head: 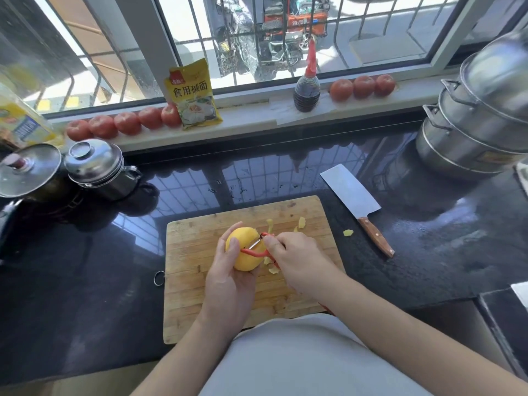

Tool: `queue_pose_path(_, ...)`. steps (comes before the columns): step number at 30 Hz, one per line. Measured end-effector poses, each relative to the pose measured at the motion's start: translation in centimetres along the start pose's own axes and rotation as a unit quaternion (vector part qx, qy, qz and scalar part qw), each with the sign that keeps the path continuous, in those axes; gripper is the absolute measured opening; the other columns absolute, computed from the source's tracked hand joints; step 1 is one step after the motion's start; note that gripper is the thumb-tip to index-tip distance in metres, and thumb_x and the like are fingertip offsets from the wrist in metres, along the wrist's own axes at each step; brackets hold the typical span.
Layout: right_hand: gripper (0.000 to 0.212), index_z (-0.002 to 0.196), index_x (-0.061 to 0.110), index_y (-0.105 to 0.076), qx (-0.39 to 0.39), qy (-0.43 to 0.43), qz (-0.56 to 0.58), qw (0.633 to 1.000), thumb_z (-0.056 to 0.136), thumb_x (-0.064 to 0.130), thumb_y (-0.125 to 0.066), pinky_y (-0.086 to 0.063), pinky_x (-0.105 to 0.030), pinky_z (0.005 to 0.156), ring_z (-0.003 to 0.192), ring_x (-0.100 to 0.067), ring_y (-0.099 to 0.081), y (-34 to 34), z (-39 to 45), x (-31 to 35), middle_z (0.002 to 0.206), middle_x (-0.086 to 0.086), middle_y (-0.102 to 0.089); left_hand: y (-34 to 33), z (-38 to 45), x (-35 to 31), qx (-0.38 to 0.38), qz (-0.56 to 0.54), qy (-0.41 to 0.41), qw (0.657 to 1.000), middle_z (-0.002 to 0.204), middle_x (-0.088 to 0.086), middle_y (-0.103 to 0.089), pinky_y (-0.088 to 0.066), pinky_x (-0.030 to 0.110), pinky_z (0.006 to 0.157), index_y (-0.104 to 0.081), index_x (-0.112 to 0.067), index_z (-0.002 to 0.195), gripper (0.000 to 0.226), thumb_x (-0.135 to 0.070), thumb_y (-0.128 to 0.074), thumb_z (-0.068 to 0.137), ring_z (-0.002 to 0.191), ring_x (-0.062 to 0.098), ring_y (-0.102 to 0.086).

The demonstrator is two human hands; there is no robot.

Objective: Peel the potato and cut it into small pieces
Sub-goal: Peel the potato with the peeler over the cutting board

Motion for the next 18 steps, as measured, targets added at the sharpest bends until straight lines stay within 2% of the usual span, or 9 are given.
queue_pose_path(3,0.049,0.088,0.012,-0.065,0.029,-0.011,-0.017,0.999,0.104,0.051,-0.039,-0.056,-0.048,0.072,0.07,-0.03,-0.062,0.0,0.0,0.0,0.075,-0.008,-0.063,0.4,-0.2,0.1,-0.005,0.018,-0.012,1.0,0.117,0.015,-0.068,-0.06,0.034,0.088,-0.055,-0.011,0.142,0.043,-0.026,-0.056,0.102,0.106,0.027,-0.068)
queue_pose_path(6,0.053,0.091,0.005,-0.067,0.056,-0.02,-0.028,0.998,0.105,0.048,-0.04,-0.056,-0.043,0.06,0.052,-0.023,-0.056,-0.2,-0.2,-0.2,0.063,-0.007,-0.058,0.7,-0.4,0.1,-0.009,0.039,-0.02,0.999,0.116,0.016,-0.068,-0.06,0.033,0.083,-0.054,-0.011,0.142,0.047,-0.028,-0.058,0.098,0.102,0.026,-0.067)
queue_pose_path(8,0.055,0.091,0.002,-0.067,0.058,-0.023,-0.025,0.998,0.105,0.047,-0.039,-0.053,-0.039,0.053,0.047,-0.022,-0.055,-0.2,-0.3,-0.4,0.063,-0.008,-0.057,0.6,-0.5,0.1,-0.001,0.058,-0.025,0.998,0.114,0.015,-0.069,-0.061,0.032,0.083,-0.055,-0.01,0.142,0.043,-0.027,-0.059,0.102,0.101,0.025,-0.068)
queue_pose_path(12,0.054,0.093,0.005,-0.069,0.079,-0.029,-0.041,0.996,0.104,0.049,-0.04,-0.049,-0.032,0.048,0.047,-0.023,-0.056,0.1,-0.2,-0.6,0.067,-0.01,-0.061,0.7,-0.5,0.0,0.02,0.104,-0.031,0.994,0.113,0.013,-0.07,-0.06,0.029,0.083,-0.057,-0.011,0.138,0.04,-0.025,-0.061,0.101,0.1,0.024,-0.068)
queue_pose_path(18,0.052,0.096,0.007,-0.07,0.133,-0.04,-0.06,0.988,0.104,0.051,-0.042,-0.049,-0.036,0.055,0.058,-0.027,-0.056,0.7,-0.1,-1.0,0.074,-0.014,-0.065,0.9,-0.5,0.2,0.048,0.19,-0.026,0.98,0.118,0.007,-0.069,-0.053,0.029,0.093,-0.062,-0.022,0.135,0.043,-0.032,-0.061,0.093,0.105,0.02,-0.064)
Point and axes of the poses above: each hand's wrist, its own z-axis towards the middle knuckle, its own y-axis out of the back of the hand, x = y × z, the point moved 7 cm from there along z, towards the middle knuckle
